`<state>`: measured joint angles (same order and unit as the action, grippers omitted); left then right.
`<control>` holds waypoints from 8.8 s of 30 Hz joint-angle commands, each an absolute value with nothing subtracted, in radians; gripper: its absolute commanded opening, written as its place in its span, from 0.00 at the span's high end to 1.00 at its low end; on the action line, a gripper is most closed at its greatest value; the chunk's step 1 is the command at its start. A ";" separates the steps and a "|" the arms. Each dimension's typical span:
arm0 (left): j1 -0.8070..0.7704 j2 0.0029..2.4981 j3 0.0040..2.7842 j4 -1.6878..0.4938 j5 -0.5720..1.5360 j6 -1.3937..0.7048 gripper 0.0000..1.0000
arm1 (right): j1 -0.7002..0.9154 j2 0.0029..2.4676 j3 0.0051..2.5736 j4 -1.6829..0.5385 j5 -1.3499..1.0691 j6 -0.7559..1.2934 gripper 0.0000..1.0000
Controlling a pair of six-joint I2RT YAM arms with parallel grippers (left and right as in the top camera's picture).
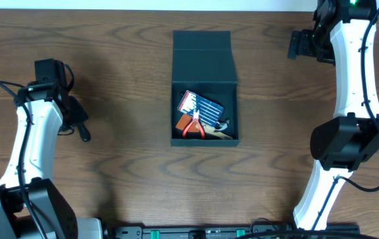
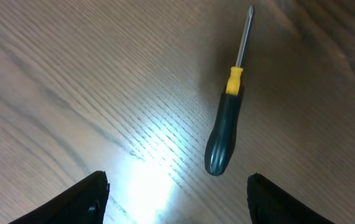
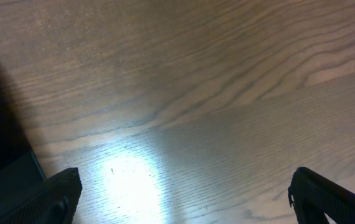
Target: Pack container
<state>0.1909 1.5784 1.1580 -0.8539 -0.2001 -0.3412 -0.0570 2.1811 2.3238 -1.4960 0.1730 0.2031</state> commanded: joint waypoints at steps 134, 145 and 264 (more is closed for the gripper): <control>0.319 1.885 0.946 -0.548 0.093 -0.193 0.34 | -0.053 2.154 2.343 -1.496 0.176 0.220 0.01; 0.319 1.885 0.946 -0.529 0.094 -0.193 0.47 | -0.053 2.154 2.343 -1.496 0.176 0.220 0.01; -0.440 1.572 1.040 -0.279 0.583 0.276 0.94 | -0.052 2.154 2.343 -1.496 0.176 0.221 0.01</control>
